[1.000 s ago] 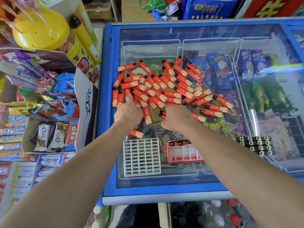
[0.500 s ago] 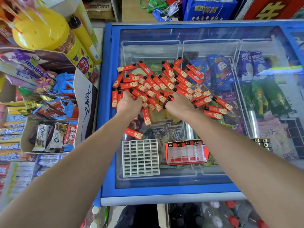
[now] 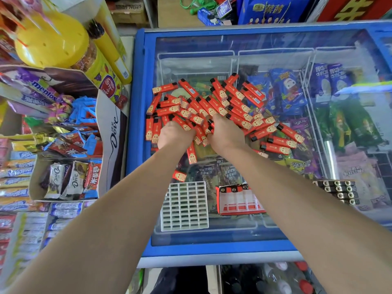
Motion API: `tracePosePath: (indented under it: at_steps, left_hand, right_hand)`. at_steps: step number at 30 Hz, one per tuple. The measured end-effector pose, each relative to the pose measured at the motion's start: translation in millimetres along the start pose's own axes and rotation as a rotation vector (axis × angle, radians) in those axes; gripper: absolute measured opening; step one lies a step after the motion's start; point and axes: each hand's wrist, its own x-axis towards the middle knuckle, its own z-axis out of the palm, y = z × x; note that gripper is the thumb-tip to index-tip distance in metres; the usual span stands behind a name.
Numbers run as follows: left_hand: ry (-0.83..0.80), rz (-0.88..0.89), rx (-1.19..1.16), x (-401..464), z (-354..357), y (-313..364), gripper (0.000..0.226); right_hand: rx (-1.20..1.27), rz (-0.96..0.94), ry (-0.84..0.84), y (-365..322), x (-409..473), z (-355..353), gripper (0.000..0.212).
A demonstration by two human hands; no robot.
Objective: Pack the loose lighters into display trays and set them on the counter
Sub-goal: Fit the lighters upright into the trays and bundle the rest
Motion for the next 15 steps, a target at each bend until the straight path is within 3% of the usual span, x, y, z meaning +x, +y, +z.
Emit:
tracePosePath:
  at_steps: [4, 6, 8, 12, 15]
  left_hand:
    - [-0.097, -0.137, -0.315, 6, -2, -1, 0.027]
    - [-0.132, -0.191, -0.469, 7, -2, -3, 0.023]
    - [-0.141, -0.218, -0.572, 6, -3, -4, 0.025]
    - [-0.181, -0.19, -0.539, -2, -7, -9, 0.026]
    - [-0.227, -0.143, -0.503, -10, -11, -16, 0.053]
  right_hand:
    - [0.067, 0.052, -0.055, -1, -3, -5, 0.026]
    - [0.156, 0.08, -0.116, -1, -4, -7, 0.016]
    - [0.275, 0.118, -0.149, 0, -5, -9, 0.009]
    - [0.403, 0.168, -0.15, 2, -8, -14, 0.013]
    - [0.437, 0.206, -0.14, 4, -14, -18, 0.008]
